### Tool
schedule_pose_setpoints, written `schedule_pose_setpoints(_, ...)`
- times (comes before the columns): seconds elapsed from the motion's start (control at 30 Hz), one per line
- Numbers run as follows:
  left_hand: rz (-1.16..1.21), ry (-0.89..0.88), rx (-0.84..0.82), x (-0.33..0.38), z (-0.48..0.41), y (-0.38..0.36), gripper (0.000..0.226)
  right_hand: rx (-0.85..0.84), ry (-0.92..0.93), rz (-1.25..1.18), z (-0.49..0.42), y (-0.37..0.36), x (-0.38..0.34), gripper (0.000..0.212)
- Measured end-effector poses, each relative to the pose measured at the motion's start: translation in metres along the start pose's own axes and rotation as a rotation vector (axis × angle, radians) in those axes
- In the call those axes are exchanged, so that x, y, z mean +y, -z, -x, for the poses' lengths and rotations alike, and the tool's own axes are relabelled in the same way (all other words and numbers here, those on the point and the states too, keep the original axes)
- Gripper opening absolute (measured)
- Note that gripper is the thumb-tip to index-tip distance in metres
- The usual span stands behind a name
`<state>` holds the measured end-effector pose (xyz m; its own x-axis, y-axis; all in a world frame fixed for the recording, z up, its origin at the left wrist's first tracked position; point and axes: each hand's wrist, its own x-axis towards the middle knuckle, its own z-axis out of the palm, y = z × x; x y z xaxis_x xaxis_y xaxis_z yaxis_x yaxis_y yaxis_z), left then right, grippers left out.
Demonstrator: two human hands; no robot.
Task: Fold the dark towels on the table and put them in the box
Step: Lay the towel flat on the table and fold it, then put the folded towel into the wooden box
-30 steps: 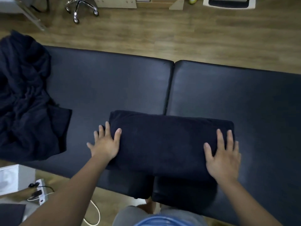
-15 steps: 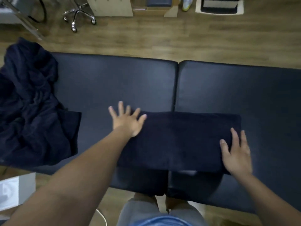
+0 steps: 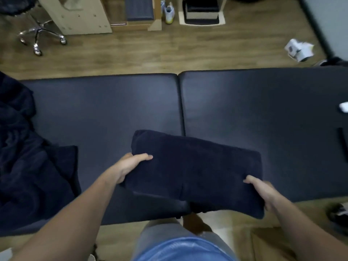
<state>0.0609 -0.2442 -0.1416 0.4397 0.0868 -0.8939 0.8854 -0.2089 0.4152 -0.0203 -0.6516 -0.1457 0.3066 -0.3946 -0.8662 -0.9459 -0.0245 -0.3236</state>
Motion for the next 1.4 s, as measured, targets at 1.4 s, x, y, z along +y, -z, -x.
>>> schedule_pose_setpoints(1.4,-1.135,-0.691,-0.802,-0.223,0.257,-0.86,0.052,1.072,-0.297,-0.911,0.082,0.407,0.638,0.046)
